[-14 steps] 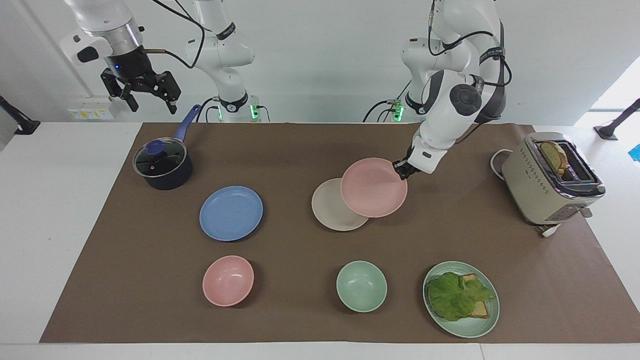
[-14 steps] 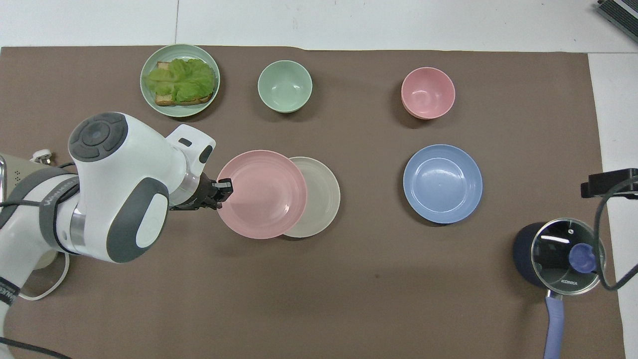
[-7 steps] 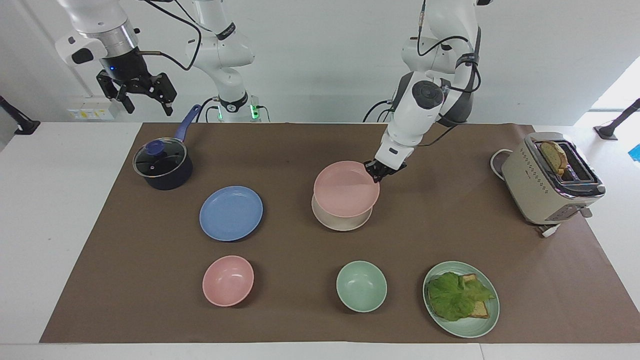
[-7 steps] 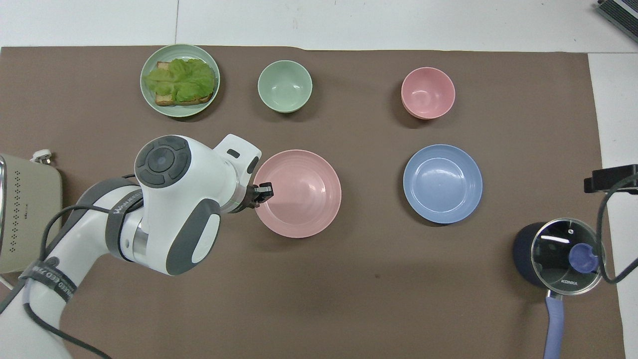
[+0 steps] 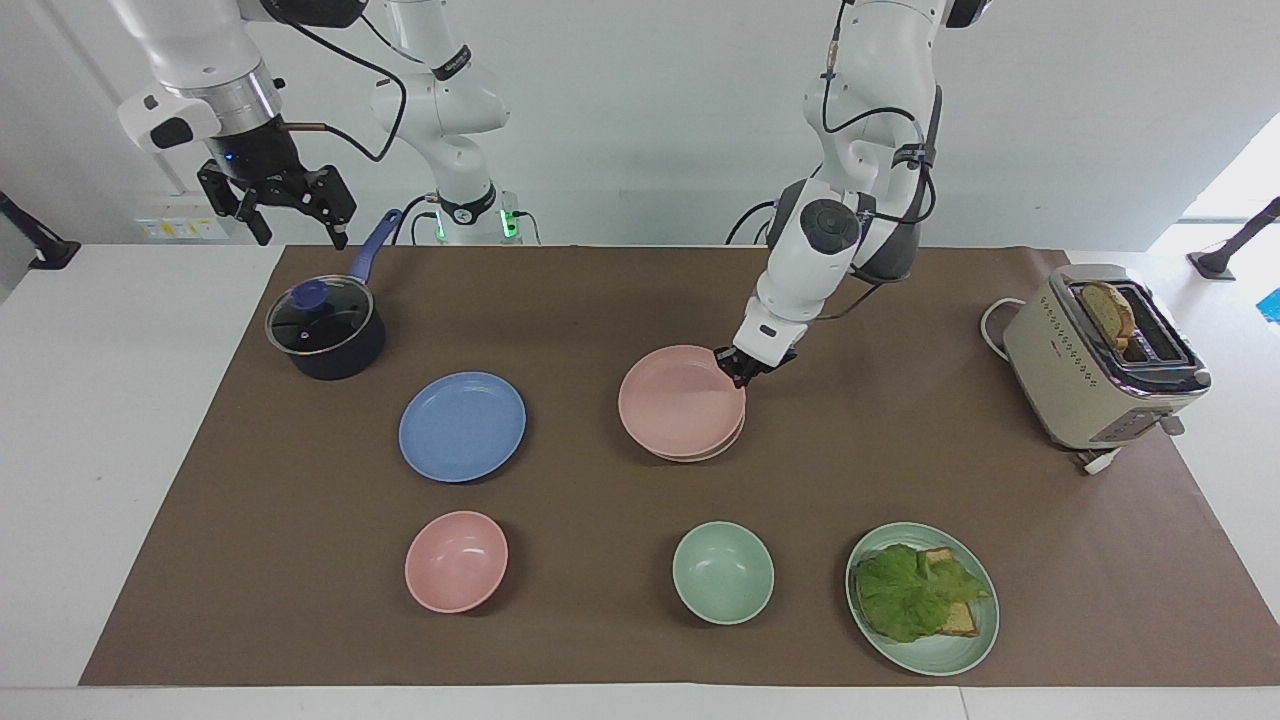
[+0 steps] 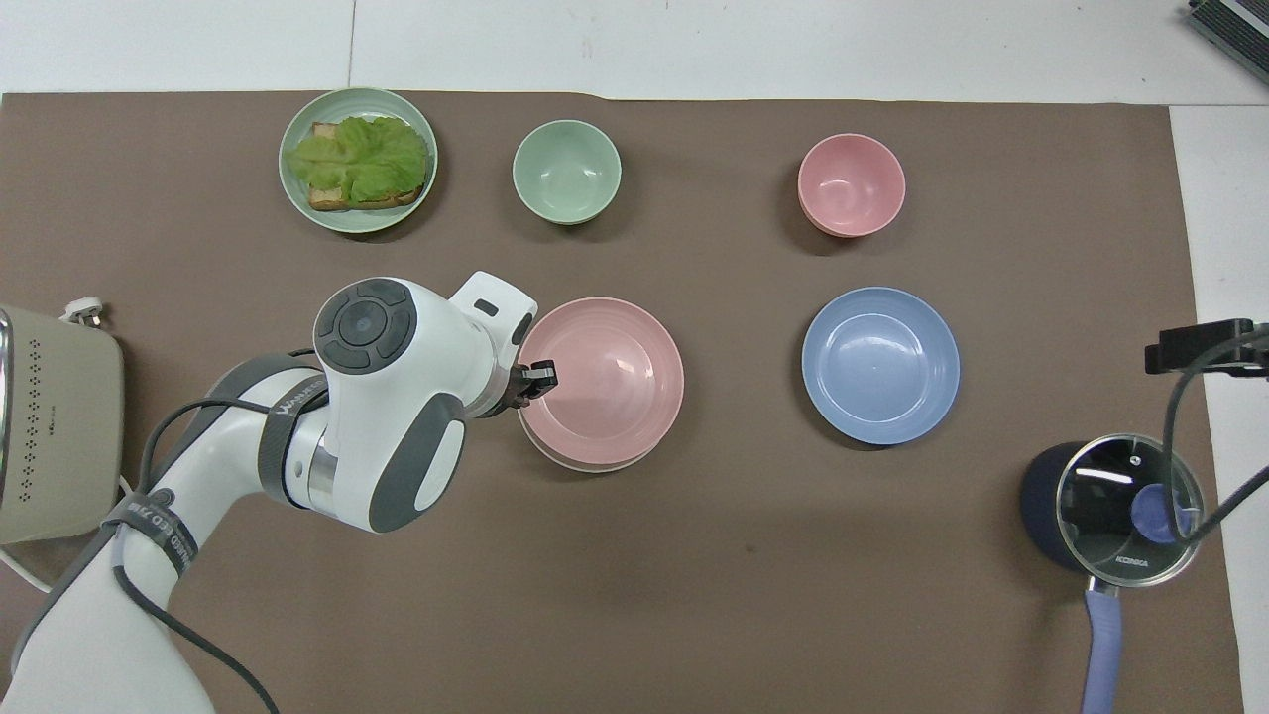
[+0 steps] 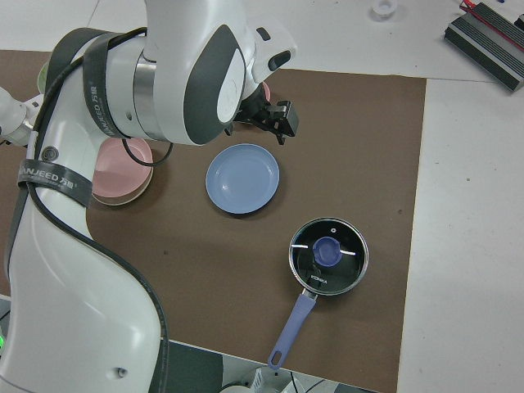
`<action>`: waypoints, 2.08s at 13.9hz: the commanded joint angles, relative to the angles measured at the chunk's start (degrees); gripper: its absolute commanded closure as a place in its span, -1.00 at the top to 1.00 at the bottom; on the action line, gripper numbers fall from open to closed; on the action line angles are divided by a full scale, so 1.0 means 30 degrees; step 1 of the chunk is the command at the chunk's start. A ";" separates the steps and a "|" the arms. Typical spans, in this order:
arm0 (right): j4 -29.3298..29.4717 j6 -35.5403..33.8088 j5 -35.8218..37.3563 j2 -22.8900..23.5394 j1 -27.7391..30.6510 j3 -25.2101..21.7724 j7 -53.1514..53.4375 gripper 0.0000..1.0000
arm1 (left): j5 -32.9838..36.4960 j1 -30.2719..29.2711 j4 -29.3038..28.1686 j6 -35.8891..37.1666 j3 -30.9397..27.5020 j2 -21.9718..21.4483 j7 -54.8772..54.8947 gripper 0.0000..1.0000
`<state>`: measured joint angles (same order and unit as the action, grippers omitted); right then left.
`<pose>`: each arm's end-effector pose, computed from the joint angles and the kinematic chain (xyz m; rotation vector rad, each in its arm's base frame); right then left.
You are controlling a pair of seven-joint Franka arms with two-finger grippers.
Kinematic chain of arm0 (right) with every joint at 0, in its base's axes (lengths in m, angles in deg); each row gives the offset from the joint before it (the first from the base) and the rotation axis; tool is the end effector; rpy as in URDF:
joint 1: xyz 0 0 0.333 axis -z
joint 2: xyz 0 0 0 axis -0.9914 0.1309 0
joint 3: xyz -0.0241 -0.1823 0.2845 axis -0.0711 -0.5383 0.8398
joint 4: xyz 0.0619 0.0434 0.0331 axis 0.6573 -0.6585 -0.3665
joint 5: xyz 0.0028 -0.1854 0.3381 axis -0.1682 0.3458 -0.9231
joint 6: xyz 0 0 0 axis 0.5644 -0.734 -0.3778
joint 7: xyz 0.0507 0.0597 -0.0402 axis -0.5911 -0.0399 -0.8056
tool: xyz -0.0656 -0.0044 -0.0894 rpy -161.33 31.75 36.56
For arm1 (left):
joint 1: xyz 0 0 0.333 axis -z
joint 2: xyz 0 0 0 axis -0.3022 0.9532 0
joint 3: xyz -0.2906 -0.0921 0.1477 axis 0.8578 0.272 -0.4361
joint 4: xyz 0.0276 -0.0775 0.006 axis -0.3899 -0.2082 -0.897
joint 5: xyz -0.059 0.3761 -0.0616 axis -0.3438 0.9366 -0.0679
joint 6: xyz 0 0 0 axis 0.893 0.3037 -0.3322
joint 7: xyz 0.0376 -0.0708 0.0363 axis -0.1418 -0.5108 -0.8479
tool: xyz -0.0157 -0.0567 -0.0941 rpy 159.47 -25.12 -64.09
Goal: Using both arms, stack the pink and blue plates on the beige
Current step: 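Release the pink plate on the beige plate with the left gripper, then withdraw the left gripper while the right gripper reaches the blue plate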
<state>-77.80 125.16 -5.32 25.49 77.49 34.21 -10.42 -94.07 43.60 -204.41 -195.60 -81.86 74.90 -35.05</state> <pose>0.5049 -0.0371 0.6626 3.1284 -0.1381 0.0654 0.5107 -0.2949 0.3895 2.9779 0.2582 -0.0870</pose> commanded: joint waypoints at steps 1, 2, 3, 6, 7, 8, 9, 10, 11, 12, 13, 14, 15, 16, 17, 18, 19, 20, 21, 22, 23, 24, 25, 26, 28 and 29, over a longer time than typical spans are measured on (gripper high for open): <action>-0.0425 0.0367 0.0032 -0.0290 0.0140 0.0052 -0.0587 1.00 | -0.0338 0.0206 -0.0452 -0.0205 -0.0262 -0.0391 0.0201 0.99; -0.0454 0.0338 0.0032 -0.0290 0.0140 0.0052 -0.0587 1.00 | -0.0338 0.0177 -0.0481 -0.0205 -0.0291 -0.0420 0.0201 1.00; -0.0483 0.0338 0.0032 -0.0290 0.0140 0.0052 -0.0558 1.00 | -0.0338 0.0148 -0.0568 -0.0147 -0.0291 -0.0450 0.0230 1.00; -0.0601 0.0454 0.0032 -0.0231 0.0140 0.0052 -0.0587 1.00 | -0.0076 -0.0231 -0.0307 0.0612 -0.0379 -0.0363 0.0580 1.00; -0.0833 0.0571 0.0032 -0.0028 0.0140 0.0052 -0.0645 1.00 | 0.0448 -0.0524 -0.0015 0.1312 -0.0408 -0.0304 0.0669 1.00; -0.1386 0.1123 -0.0113 0.0119 0.0111 0.0081 -0.0646 1.00 | 0.1323 -0.0846 0.0220 0.1957 -0.0408 -0.0303 0.1018 1.00; -0.2204 0.2115 -0.0346 0.0120 -0.0035 0.0081 -0.0588 1.00 | 0.1709 -0.1255 0.0425 0.2543 -0.0408 -0.0448 0.1746 1.00; -0.2850 0.2966 -0.0377 0.0149 -0.0123 0.0081 -0.0645 1.00 | 0.1742 -0.1897 0.0630 0.3274 -0.0437 -0.0624 0.2653 1.00; -0.3379 0.3525 -0.0378 0.0295 -0.0095 0.0110 -0.0646 1.00 | 0.1742 -0.2629 0.0980 0.4065 -0.0466 -0.0945 0.3793 1.00; -0.3558 0.3908 -0.0378 0.0731 -0.0095 0.0110 -0.0675 1.00 | 0.1742 -0.3419 0.1303 0.4914 -0.0467 -0.1238 0.4733 1.00; -0.3618 0.4376 -0.0407 0.1316 -0.0124 0.0110 -0.0675 1.00 | 0.1771 -0.4065 0.1422 0.5560 -0.0496 -0.1531 0.5554 1.00; -0.3618 0.4845 -0.0407 0.1902 -0.0124 0.0139 -0.0704 1.00 | 0.1772 -0.4825 0.1452 0.5683 -0.0554 -0.1940 0.6606 1.00; -0.3647 0.5371 -0.0494 0.2459 -0.0095 0.0168 -0.0821 1.00 | 0.1801 -0.5674 0.1540 0.5742 -0.0555 -0.2292 0.7545 1.00; -0.3764 0.5928 -0.0930 0.3073 -0.0095 0.0169 -0.1054 1.00 | 0.1946 -0.6234 0.1686 0.5975 -0.0555 -0.2615 0.8163 1.00; -0.3997 0.6658 -0.1282 0.3659 -0.0095 0.0140 -0.1375 1.00 | 0.2760 -0.6674 0.2035 0.6383 -0.0555 -0.2734 0.8634 1.00; -0.4405 0.7507 -0.1344 0.4013 -0.0095 0.0139 -0.1668 1.00 | 0.3319 -0.6998 0.2416 0.6793 -0.0555 -0.2735 0.9015 1.00; -0.5047 0.8501 -0.1345 0.4046 -0.0095 0.0168 -0.1845 1.00 | 0.3411 -0.7320 0.2652 0.6971 -0.0555 -0.2764 0.9425 1.00; -0.5518 0.9033 -0.1345 0.4075 -0.0124 0.0140 -0.2340 1.00 | 0.3412 -0.7584 0.2741 0.7031 -0.0555 -0.2851 0.9807 1.00; -0.5813 0.9358 -0.1374 0.4482 -0.0095 0.0168 -0.2751 1.00 | 0.3412 -0.7703 0.2829 0.7148 -0.0555 -0.3113 0.9868 1.00; -0.5961 1.0028 -0.1432 0.4892 -0.0066 0.0169 -0.2813 1.00 | 0.3441 -0.7762 0.2946 0.7468 -0.0584 -0.3435 0.9869 1.00; -0.6339 1.0731 -0.1461 0.5244 -0.0065 0.0140 -0.2785 1.00 | 0.3529 -0.7792 0.3121 0.7935 -0.0613 -0.3786 1.0014 1.00; -0.6546 1.1202 -0.1491 0.5653 -0.0094 0.0168 -0.2698 1.00 | 0.3530 -0.7792 0.3297 0.8317 -0.0758 -0.4022 1.0218 1.00; -0.6635 1.1671 -0.1520 0.6122 -0.0066 0.0140 -0.2668 1.00 | 0.3530 -0.7792 0.3588 0.8814 -0.0847 -0.4227 1.0366 1.00; -0.6665 1.1995 -0.1665 0.6561 -0.0065 0.0139 -0.2638 1.00 | 0.3530 -0.7792 0.4026 0.9486 -0.0848 -0.4316 1.0367 1.00; -0.6753 1.2289 -0.2511 0.7120 -0.0065 0.0139 -0.2696 1.00 | 0.3820 -0.7763 0.5371 1.0949 -0.0819 -0.4375 1.0367 1.00; -0.6840 1.2552 -0.2603 0.7296 -0.0094 0.0139 -0.2697 1.00 | 0.3881 -0.7763 0.5988 1.1508 -0.0847 -0.4434 1.0367 1.00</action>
<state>-97.64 161.10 -11.07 46.70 76.82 34.45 -16.84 -84.14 20.86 -190.34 -165.29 -84.71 61.77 -4.72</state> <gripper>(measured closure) 0.000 0.000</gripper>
